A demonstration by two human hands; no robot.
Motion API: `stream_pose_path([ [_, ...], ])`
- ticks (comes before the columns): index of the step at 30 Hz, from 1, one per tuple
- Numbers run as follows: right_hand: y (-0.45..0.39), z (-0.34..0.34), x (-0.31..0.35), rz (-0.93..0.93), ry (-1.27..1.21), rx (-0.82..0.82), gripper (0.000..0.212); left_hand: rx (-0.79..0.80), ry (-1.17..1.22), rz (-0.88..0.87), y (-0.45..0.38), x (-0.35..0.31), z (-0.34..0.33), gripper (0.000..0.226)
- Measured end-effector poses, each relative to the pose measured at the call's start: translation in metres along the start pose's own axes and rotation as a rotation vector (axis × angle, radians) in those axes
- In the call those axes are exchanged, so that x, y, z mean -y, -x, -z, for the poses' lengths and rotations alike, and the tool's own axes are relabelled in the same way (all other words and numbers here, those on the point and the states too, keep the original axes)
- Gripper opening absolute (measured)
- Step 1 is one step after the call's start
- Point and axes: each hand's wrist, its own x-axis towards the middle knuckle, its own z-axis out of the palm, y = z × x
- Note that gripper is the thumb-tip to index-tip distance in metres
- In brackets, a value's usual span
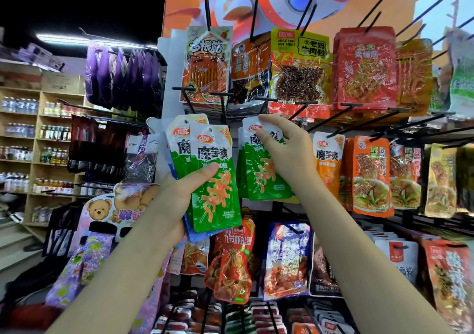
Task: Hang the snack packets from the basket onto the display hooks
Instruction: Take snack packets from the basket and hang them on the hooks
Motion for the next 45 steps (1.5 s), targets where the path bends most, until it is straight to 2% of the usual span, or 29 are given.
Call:
stream_pose_path([
  [1,-0.001,0.0,0.001,-0.005,0.013,0.006,0.035,0.001,0.003,0.004,0.0,0.0,-0.001,0.122],
  [2,-0.001,0.001,0.001,-0.02,0.026,0.01,0.038,0.01,0.005,0.003,0.0,0.0,-0.002,0.12],
  [6,-0.002,0.003,-0.002,-0.127,0.084,0.101,0.045,0.077,0.027,0.031,0.005,-0.002,-0.012,0.057],
  [8,0.0,0.004,-0.005,-0.153,0.174,0.131,0.042,0.09,0.018,0.042,0.007,-0.002,-0.016,0.046],
  [11,0.007,0.006,-0.006,-0.07,0.349,-0.019,0.028,0.092,-0.006,0.014,0.006,-0.002,-0.018,0.04],
  [13,0.015,0.011,-0.001,-0.005,0.218,-0.067,0.032,0.096,-0.013,0.008,0.004,-0.002,-0.02,0.036],
  [14,0.02,0.013,0.005,-0.01,0.077,0.0,0.033,0.1,-0.013,0.012,0.003,-0.002,-0.022,0.036],
  [16,0.033,0.011,0.015,-0.05,-0.11,0.245,0.025,0.107,-0.005,0.032,0.003,-0.003,-0.031,0.041],
  [18,0.041,0.002,0.015,-0.058,-0.124,0.362,0.04,0.109,0.006,0.063,0.002,-0.005,-0.039,0.045],
  [20,0.042,-0.006,0.009,-0.083,-0.184,0.302,0.054,0.1,-0.005,0.081,0.002,-0.008,-0.043,0.046],
  [23,0.034,-0.002,-0.003,-0.161,-0.284,0.181,0.055,0.032,-0.053,0.068,-0.001,-0.009,-0.033,0.053],
  [26,0.03,0.008,-0.011,-0.119,-0.31,0.126,0.088,0.023,-0.036,0.064,-0.002,-0.01,-0.019,0.046],
  [27,0.03,0.01,-0.012,-0.072,-0.275,0.121,0.091,0.025,-0.022,0.066,-0.001,-0.011,-0.015,0.042],
  [29,0.026,0.008,-0.011,-0.008,-0.193,0.135,0.079,0.032,-0.014,0.058,0.0,-0.012,-0.011,0.037],
  [33,0.013,-0.003,-0.013,-0.005,-0.15,0.118,0.048,0.043,-0.035,0.052,0.001,-0.011,-0.01,0.037],
  [38,0.004,-0.012,-0.013,0.012,-0.151,0.104,0.043,0.046,-0.065,0.054,0.001,-0.013,-0.01,0.04],
  [45,0.006,-0.009,-0.018,0.009,-0.157,0.003,0.039,0.067,-0.078,0.048,-0.001,-0.016,-0.008,0.042],
])
